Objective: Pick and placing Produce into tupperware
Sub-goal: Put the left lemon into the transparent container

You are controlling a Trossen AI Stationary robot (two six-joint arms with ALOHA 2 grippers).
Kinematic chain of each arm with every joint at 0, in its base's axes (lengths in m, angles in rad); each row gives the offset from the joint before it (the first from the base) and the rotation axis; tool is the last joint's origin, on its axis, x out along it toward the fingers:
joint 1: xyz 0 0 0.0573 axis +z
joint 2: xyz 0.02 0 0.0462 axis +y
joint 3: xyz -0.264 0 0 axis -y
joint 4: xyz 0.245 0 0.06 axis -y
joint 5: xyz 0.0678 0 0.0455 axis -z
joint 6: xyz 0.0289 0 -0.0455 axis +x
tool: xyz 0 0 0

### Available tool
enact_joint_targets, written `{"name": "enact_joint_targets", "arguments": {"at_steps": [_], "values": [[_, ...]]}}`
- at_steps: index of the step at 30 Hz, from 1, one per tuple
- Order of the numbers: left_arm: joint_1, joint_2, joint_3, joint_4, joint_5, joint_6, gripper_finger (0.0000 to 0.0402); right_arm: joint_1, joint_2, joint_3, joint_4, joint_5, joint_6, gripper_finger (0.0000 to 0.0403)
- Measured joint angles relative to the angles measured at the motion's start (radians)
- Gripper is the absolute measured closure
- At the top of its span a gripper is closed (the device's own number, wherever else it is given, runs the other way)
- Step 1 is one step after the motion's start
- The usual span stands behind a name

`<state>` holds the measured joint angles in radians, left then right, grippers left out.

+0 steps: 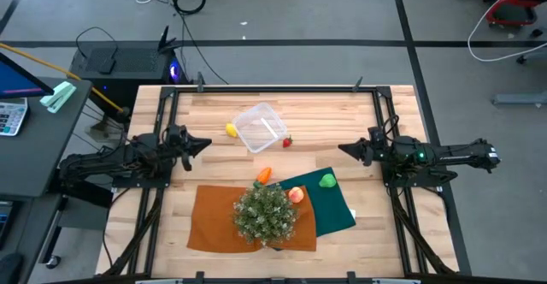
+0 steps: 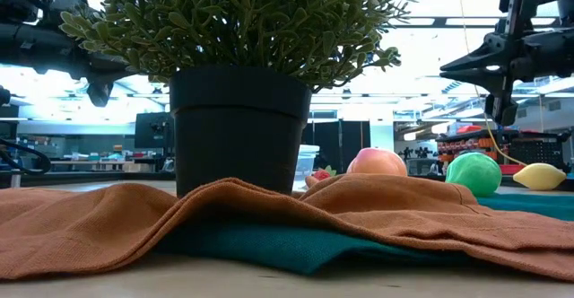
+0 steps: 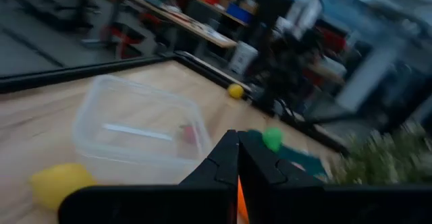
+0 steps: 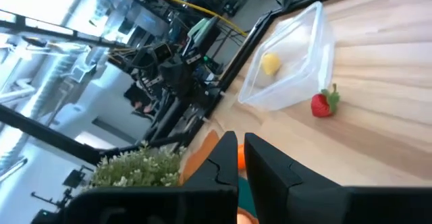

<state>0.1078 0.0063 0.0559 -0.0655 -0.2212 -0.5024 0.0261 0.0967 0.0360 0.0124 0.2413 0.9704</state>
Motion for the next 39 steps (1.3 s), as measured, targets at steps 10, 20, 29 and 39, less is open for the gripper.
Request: {"name": "enact_joint_targets", "arguments": {"at_steps": [10, 20, 29, 39], "values": [[0.0, 0.0, 0.0, 0.022, -0.191, -0.111, 0.0373, 0.0, 0.0, 0.001, 0.012, 0.072, 0.042, 0.0403], [0.0, 0.0, 0.0, 0.18, -0.294, -0.106, 0.0353, 0.0, 0.0, 0.0, 0.111, 0.132, 0.051, 0.0398], [0.042, 0.012, 0.028, 0.301, -0.3, 0.056, 0.0307, 0.0, 0.0, 0.0, 0.178, 0.218, 0.03, 0.0383], [0.151, 0.239, 0.323, -0.117, -0.225, 0.201, 0.027, 0.0, 0.0, 0.0, 0.176, 0.221, 0.031, 0.0378]]}}
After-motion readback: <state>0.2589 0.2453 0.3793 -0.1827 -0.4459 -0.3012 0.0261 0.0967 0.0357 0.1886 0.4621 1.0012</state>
